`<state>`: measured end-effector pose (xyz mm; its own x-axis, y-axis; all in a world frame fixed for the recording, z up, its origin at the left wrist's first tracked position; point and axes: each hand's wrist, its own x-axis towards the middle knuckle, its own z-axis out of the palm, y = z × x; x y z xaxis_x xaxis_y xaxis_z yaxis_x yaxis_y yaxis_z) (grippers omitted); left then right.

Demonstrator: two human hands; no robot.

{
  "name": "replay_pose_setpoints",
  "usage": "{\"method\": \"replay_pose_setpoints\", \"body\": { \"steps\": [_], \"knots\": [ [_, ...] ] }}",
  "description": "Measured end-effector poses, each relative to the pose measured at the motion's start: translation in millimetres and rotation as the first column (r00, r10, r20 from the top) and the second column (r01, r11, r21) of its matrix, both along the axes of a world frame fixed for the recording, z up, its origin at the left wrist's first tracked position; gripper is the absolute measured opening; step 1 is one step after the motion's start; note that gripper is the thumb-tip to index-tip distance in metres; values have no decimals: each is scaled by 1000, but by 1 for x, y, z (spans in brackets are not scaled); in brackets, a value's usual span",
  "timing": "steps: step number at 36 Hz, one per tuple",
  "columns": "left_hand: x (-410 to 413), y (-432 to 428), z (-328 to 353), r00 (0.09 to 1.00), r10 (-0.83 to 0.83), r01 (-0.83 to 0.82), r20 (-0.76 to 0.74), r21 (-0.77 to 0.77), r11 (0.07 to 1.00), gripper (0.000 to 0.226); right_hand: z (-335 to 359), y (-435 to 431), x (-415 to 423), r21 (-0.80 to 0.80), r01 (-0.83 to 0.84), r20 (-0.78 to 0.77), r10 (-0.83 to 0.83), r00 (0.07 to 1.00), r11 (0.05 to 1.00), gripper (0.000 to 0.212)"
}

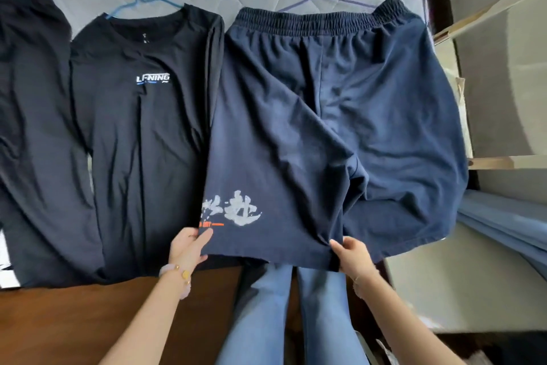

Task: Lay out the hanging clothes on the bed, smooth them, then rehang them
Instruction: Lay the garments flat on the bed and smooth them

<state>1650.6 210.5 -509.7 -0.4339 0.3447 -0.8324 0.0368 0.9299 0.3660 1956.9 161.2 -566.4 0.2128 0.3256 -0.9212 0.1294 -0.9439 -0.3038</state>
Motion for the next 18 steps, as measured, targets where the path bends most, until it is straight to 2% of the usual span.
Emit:
{"method": "replay_pose_setpoints", "body": {
  "steps": [3, 5, 8, 10, 11, 12, 15, 18],
  "knots": [
    [-8, -4, -19, 981, -125, 113, -146, -92, 989, 9, -1, 3, -1, -47, -158, 74, 161, 984, 986, 27],
    [-8, 2, -26, 924, -268, 234, -272, -151, 961, 14, 10, 18, 3, -126, -348, 68, 358, 931, 929, 26],
    [0, 25, -29, 866, -368, 346, -338, -126, 930, 25, 31, 51, 18, -293, -671, -101, 676, 730, 681, 13],
    [5, 54, -27, 826, -416, 432, -381, -45, 900, 26, 50, 81, 37, -301, -779, -178, 770, 612, 549, 18],
    [8, 71, -25, 805, -429, 475, -409, 11, 880, 26, 59, 99, 50, -257, -800, -142, 798, 586, 542, 19],
    [11, 91, -23, 787, -431, 511, -441, 75, 856, 25, 69, 119, 64, -182, -786, -25, 796, 605, 591, 18],
    [29, 160, -10, 746, -429, 600, -510, 233, 765, 25, 86, 182, 99, 114, -626, 362, 554, 750, 772, 8],
    [50, 232, -1, 690, -480, 697, -541, 317, 644, 27, 79, 245, 118, 316, -505, 466, 333, 820, 803, 25]
  ]
}}
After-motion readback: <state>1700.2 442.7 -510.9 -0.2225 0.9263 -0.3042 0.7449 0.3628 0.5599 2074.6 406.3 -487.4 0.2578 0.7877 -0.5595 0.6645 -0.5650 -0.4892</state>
